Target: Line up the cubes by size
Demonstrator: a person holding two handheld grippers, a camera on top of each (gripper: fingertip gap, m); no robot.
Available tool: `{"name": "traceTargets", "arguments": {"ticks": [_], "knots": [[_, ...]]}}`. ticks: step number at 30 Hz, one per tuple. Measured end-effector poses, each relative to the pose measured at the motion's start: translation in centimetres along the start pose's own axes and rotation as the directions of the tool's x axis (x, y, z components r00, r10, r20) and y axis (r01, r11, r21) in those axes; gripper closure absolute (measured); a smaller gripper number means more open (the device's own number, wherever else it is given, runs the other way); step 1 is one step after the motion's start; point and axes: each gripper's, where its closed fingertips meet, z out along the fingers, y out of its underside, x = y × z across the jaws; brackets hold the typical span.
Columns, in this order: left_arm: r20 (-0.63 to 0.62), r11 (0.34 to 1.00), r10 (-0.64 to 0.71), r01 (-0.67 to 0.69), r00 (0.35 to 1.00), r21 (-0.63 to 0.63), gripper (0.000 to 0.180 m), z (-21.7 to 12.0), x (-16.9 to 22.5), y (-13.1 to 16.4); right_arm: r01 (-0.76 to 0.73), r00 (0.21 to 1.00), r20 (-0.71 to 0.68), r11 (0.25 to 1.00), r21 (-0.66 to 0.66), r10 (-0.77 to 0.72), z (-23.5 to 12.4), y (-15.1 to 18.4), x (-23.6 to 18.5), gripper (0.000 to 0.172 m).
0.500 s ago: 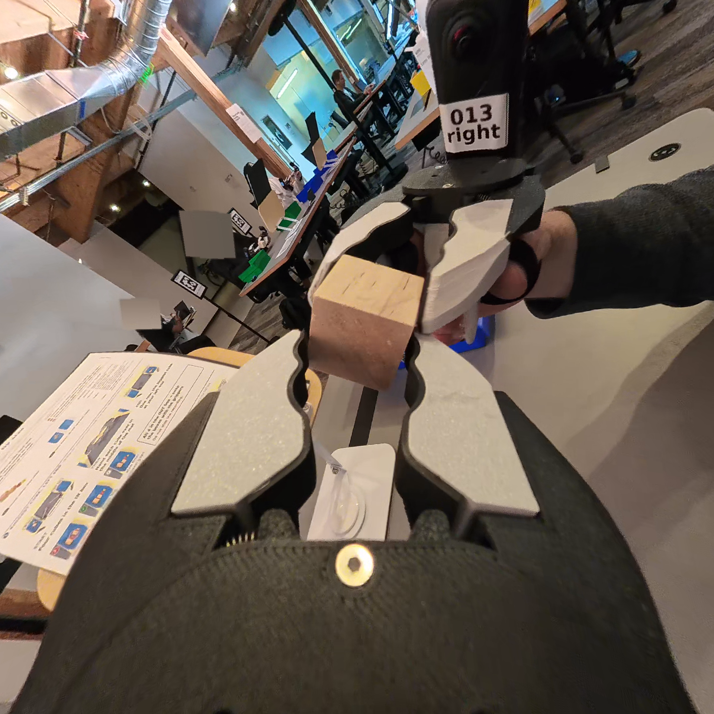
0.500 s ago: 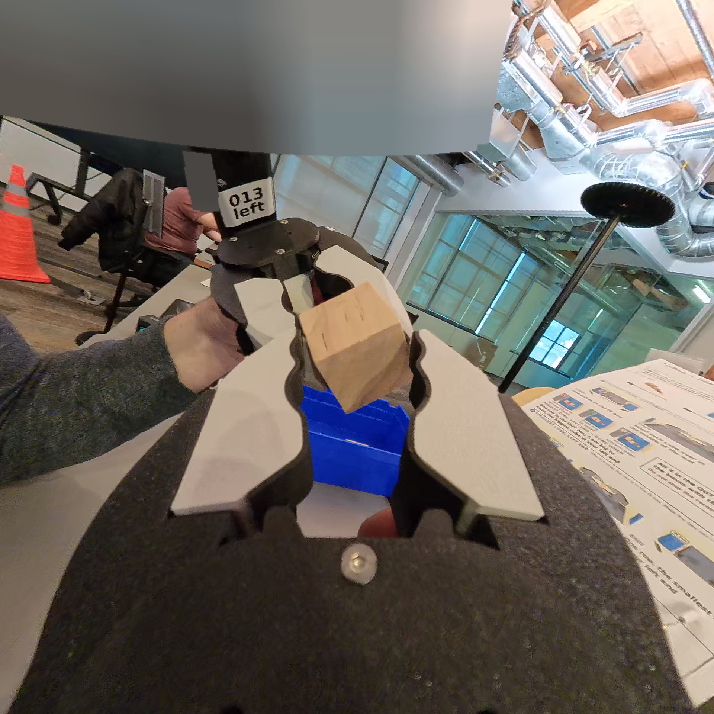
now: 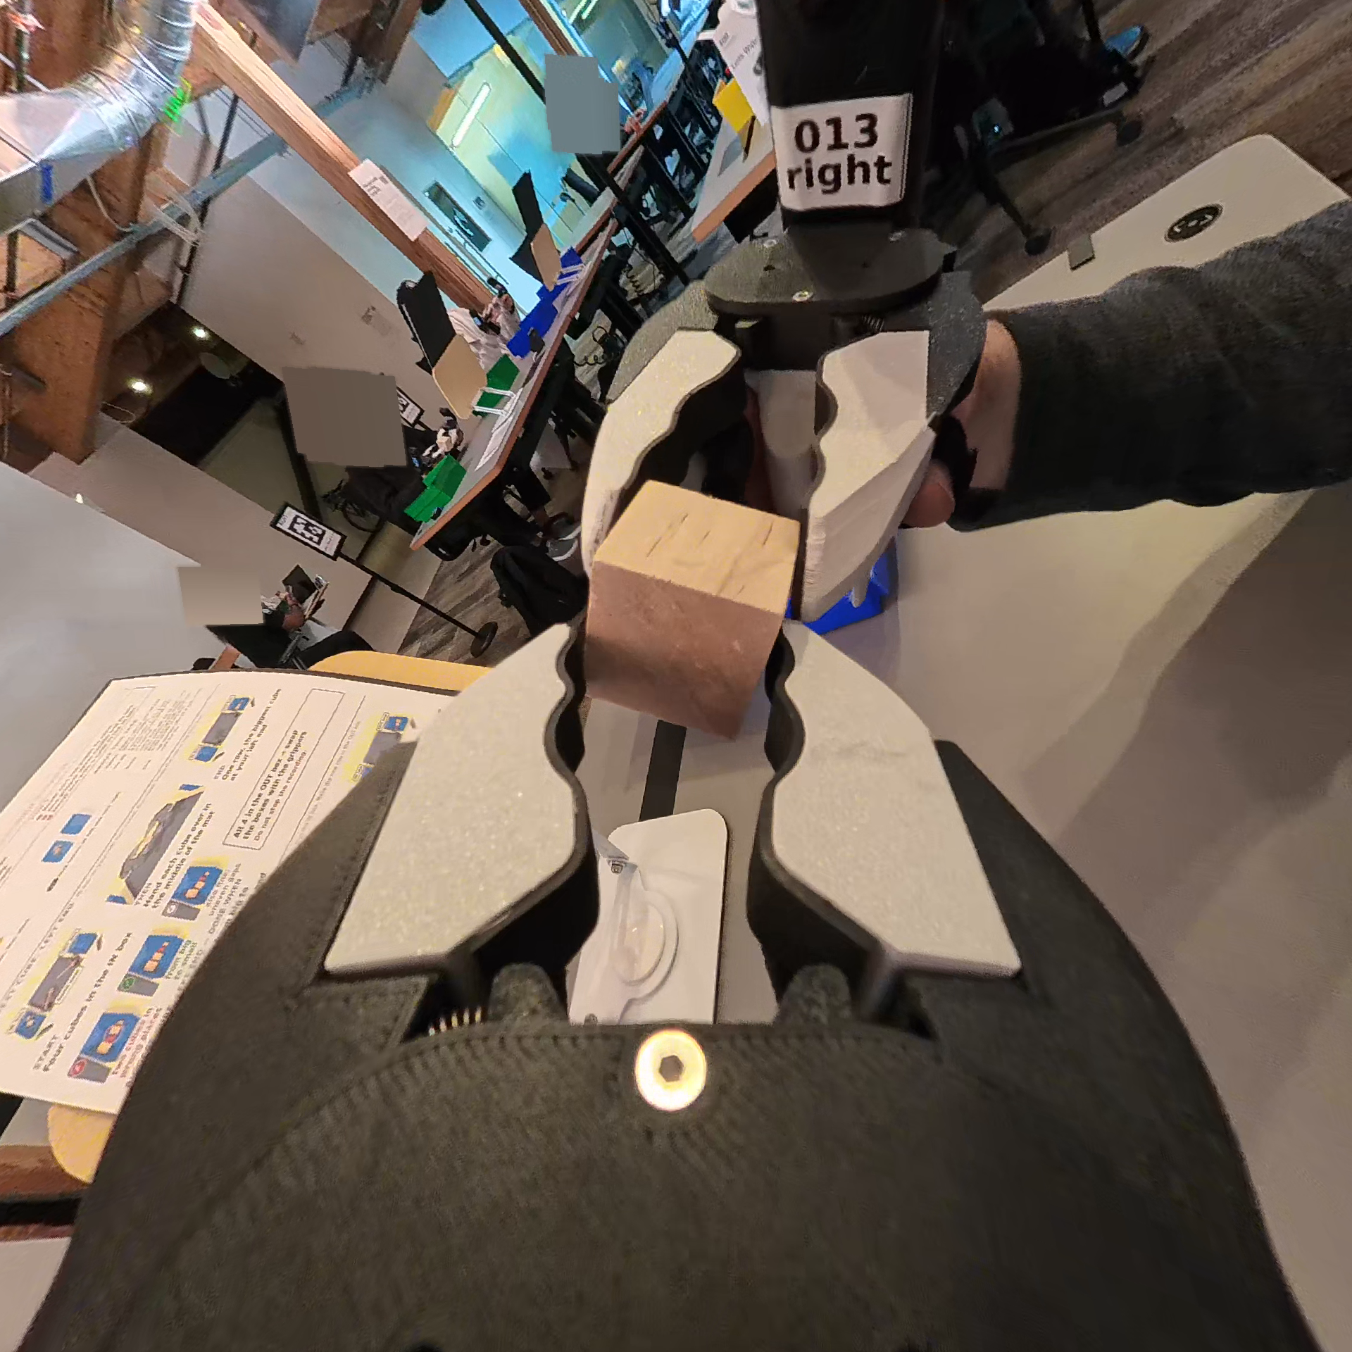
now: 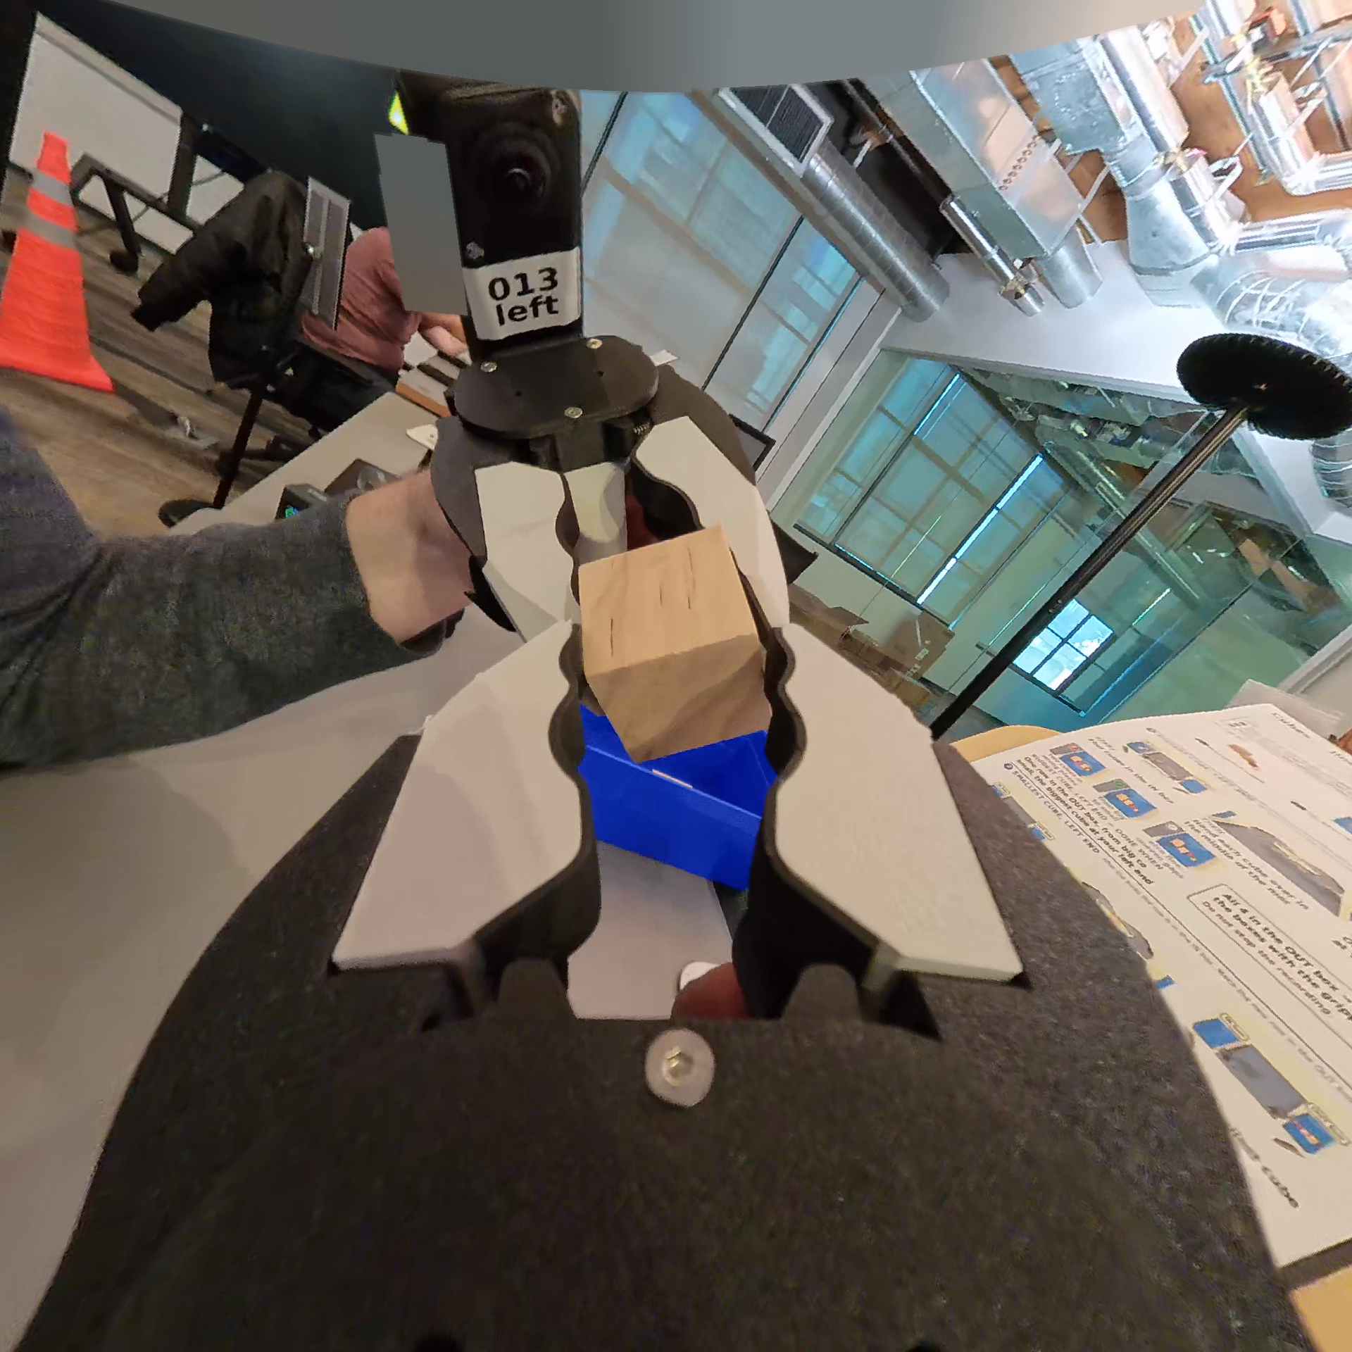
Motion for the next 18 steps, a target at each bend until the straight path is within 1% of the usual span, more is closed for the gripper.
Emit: {"name": "traceTargets", "arguments": {"ticks": [13, 18], "knots": [[-0.021, 0.999, 0.032, -0.033, 0.999, -0.042, 0.133, 0.27, 0.63, 0.62, 0.096, 0.995, 0.028, 0.989, -0.111, -0.094, -0.36, 0.98, -0.56, 0.126], [-0.03, 1.0, 0.022, -0.023, 0.999, -0.016, 0.134, 0.3, 0.74, 0.26, 0.116, 0.993, 0.031, 0.989, -0.089, -0.114, -0.55, 0.68, -0.66, 0.127]]}}
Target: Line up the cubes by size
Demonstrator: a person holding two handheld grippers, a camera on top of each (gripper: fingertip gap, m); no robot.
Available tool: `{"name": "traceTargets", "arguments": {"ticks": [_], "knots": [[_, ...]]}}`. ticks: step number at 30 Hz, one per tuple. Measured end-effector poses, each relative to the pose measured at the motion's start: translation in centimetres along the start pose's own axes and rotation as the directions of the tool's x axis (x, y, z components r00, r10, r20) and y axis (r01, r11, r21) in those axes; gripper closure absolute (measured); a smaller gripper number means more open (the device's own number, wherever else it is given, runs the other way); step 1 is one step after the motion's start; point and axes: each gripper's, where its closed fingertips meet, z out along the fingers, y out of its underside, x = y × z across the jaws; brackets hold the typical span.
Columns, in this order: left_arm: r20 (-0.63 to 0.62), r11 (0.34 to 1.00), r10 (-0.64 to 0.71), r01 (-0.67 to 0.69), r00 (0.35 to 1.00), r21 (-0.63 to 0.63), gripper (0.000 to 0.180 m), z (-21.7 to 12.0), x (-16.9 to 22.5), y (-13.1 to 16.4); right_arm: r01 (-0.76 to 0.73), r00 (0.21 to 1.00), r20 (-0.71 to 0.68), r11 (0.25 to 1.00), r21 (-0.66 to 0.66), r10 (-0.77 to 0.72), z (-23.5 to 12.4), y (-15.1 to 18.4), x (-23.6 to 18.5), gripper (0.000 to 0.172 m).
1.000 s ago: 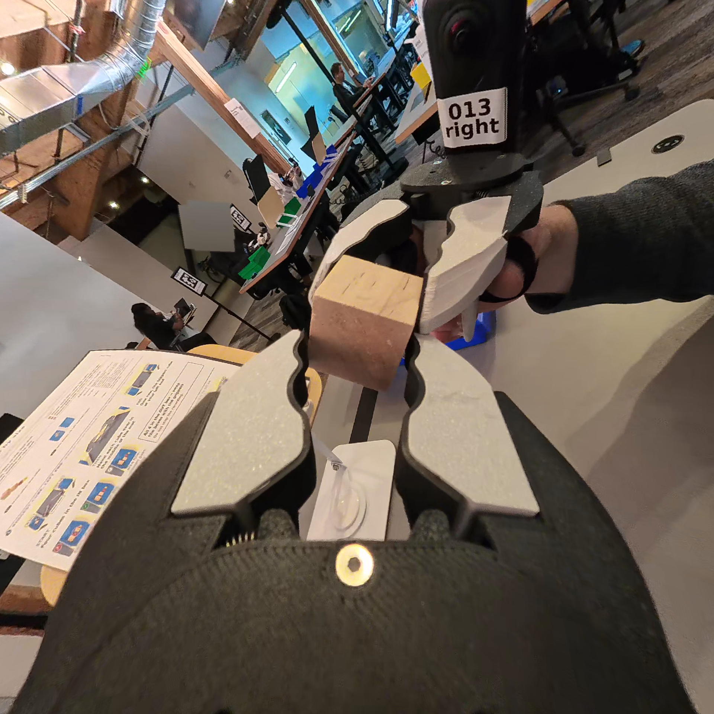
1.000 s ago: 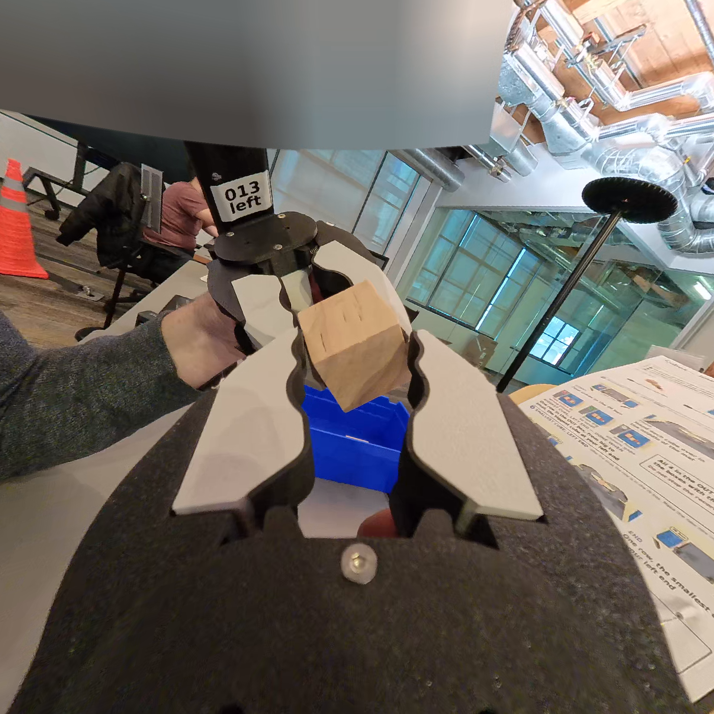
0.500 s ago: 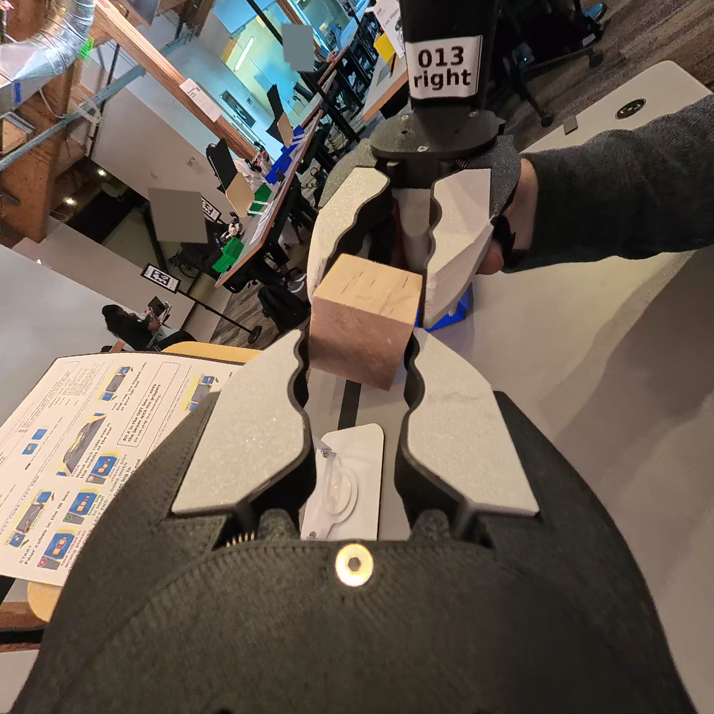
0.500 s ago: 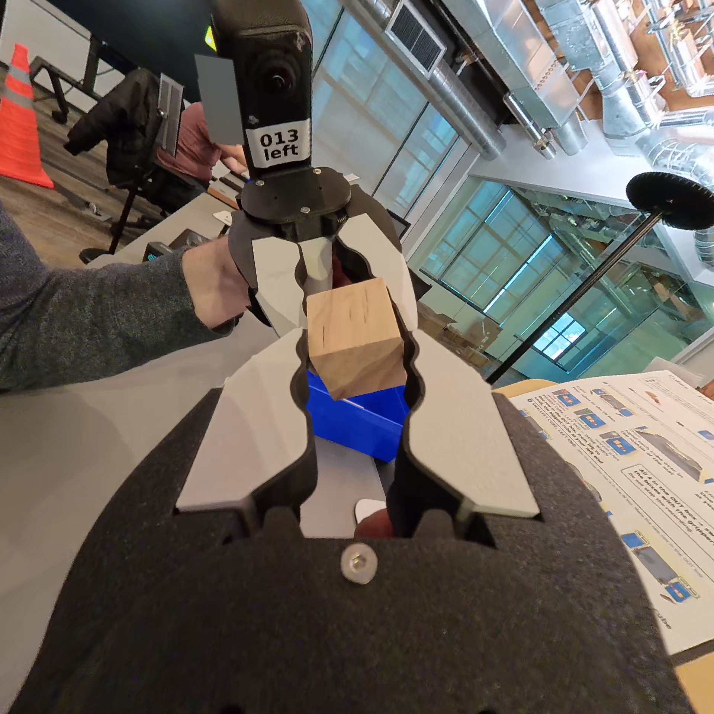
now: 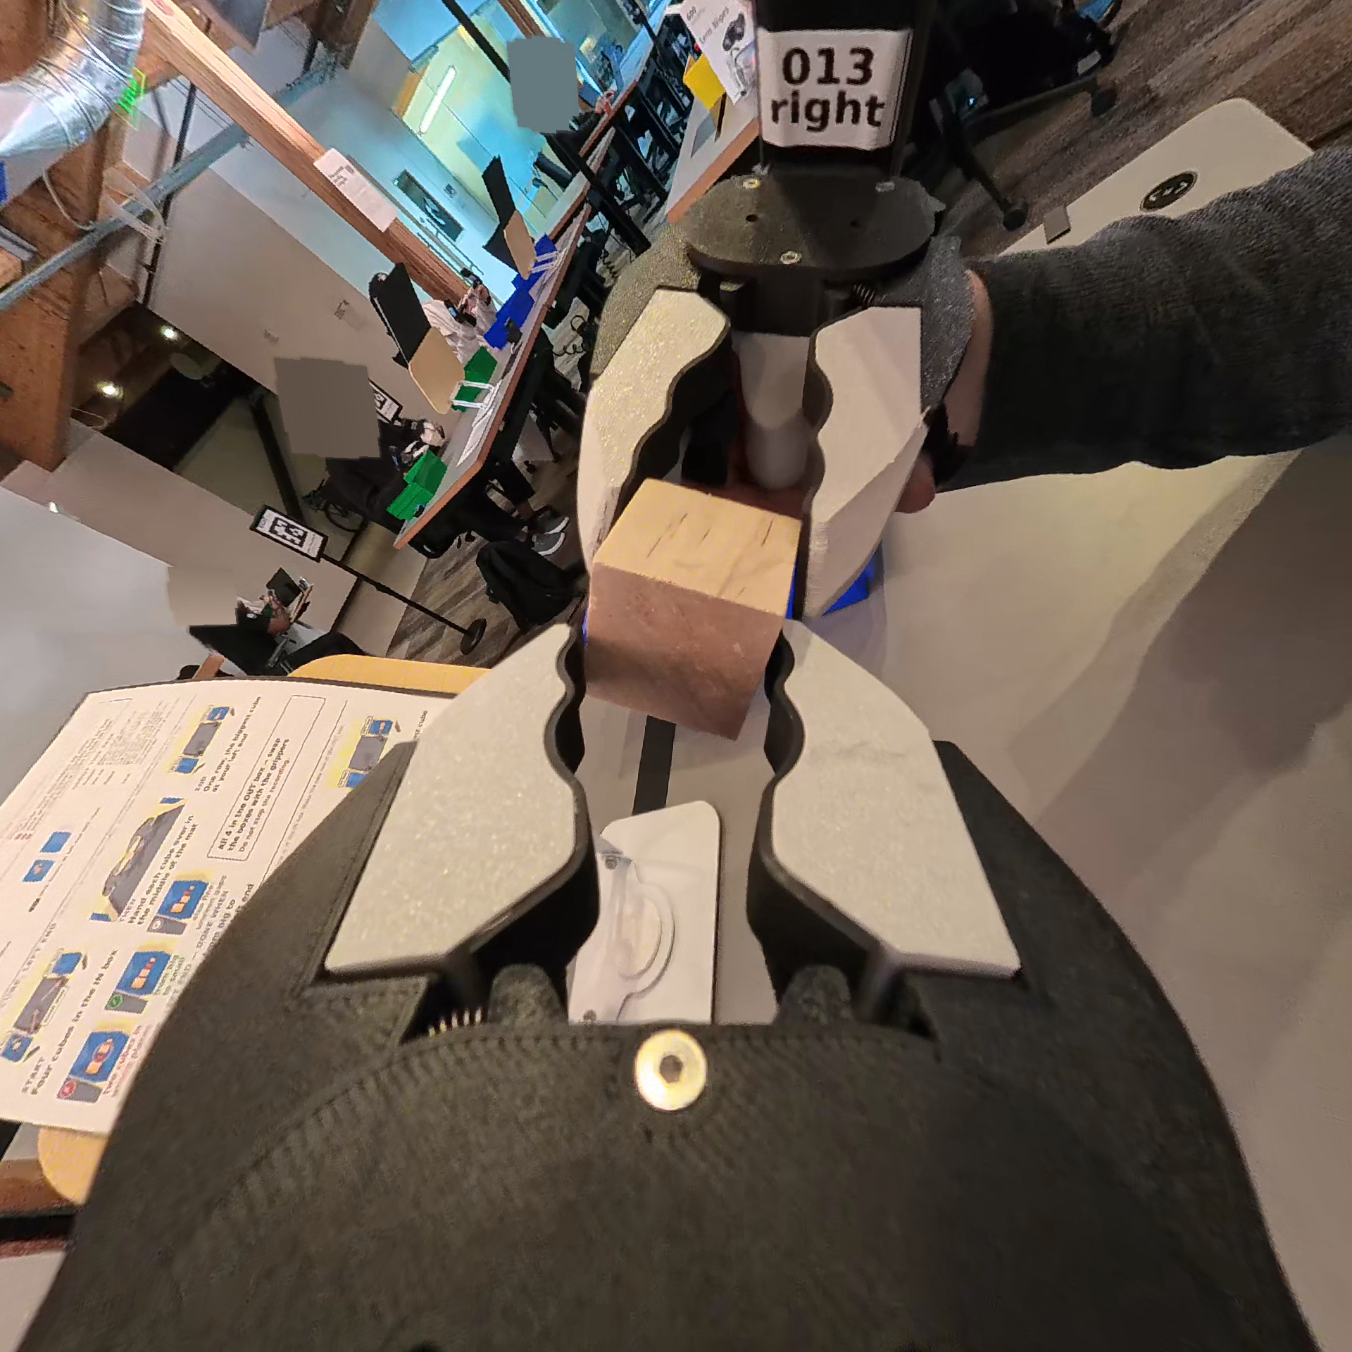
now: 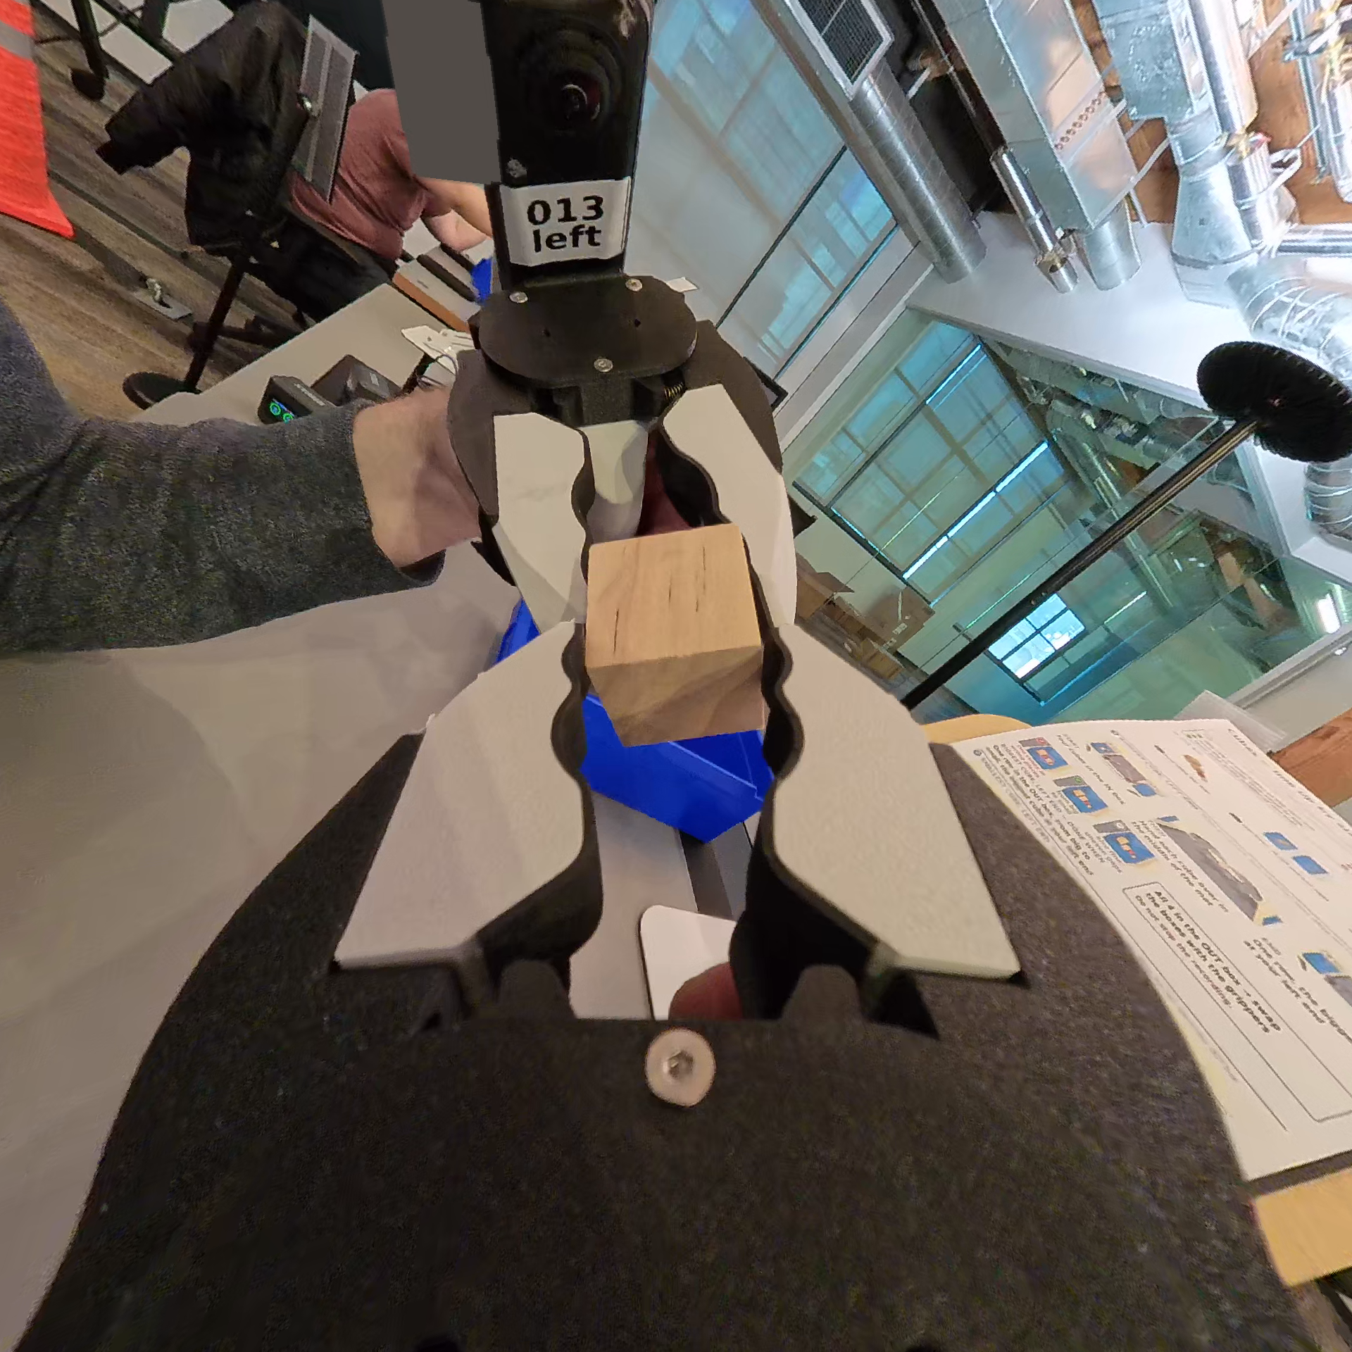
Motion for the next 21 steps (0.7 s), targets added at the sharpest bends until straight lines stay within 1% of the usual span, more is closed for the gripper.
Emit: {"name": "traceTargets", "arguments": {"ticks": [4, 12, 17, 21], "knots": [[-0.006, 1.0, -0.007, 0.008, 1.0, 0.024, 0.133, -0.1, 0.0, -0.2, 0.025, 1.0, -0.013, 1.0, 0.016, -0.025, 0.0, -0.3, 0.0, 0.128], [-0.06, 0.994, -0.038, 0.044, 0.997, 0.103, 0.134, -0.4, 0.5, -1.2, 0.08, 0.997, -0.004, 0.996, 0.047, -0.079, -0.4, -1.1, -0.5, 0.128], [-0.089, 0.991, -0.048, 0.058, 0.995, 0.122, 0.134, -0.3, 0.9, -1.5, 0.093, 0.996, 0.009, 0.994, 0.048, -0.094, -0.6, -1.3, -0.7, 0.127], [-0.085, 0.992, -0.044, 0.054, 0.995, 0.116, 0.134, -0.4, 0.9, -1.4, 0.109, 0.994, 0.01, 0.994, 0.03, -0.109, -0.5, -1.3, -0.7, 0.129]]}}
